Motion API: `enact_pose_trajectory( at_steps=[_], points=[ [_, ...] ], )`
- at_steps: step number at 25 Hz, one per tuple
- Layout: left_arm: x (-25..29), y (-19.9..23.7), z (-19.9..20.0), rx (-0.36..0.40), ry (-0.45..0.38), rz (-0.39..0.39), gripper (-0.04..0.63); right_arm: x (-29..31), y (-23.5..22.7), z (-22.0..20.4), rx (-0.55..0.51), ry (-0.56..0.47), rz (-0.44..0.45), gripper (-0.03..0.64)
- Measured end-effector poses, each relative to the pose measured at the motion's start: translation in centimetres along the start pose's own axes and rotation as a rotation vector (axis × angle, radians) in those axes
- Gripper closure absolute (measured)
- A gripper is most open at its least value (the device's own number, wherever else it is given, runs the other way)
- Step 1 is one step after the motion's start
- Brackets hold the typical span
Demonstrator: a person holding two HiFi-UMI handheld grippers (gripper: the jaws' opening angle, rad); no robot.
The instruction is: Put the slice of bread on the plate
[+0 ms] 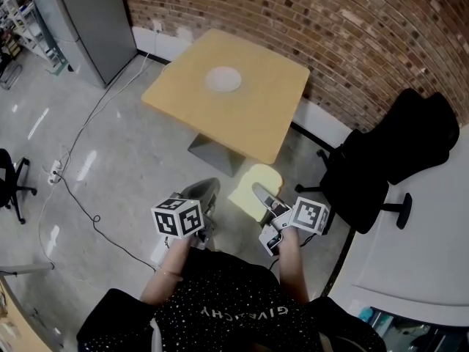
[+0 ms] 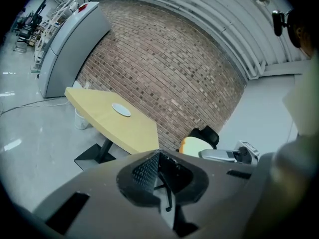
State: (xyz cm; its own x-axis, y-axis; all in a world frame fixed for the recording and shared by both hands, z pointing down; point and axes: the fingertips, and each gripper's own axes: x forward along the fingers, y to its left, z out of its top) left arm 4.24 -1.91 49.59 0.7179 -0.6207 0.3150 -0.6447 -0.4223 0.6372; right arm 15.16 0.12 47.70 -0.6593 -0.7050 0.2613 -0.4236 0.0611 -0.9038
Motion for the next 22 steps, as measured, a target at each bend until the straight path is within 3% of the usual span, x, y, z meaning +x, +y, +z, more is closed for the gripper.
enact_pose_trajectory(
  at_steps=[13, 22],
  points=[
    [7.6, 7.1, 11.2, 0.018, 0.034, -0.034, 0.584, 11.0, 0.3, 8.8, 0.037, -0.042, -0.026, 0.522],
    [11.1, 11.0, 15.2, 0.023, 0.05, -0.057, 0.584, 16.3, -0.4, 11.9, 0.039, -0.05, -0.044, 0.522]
  ],
)
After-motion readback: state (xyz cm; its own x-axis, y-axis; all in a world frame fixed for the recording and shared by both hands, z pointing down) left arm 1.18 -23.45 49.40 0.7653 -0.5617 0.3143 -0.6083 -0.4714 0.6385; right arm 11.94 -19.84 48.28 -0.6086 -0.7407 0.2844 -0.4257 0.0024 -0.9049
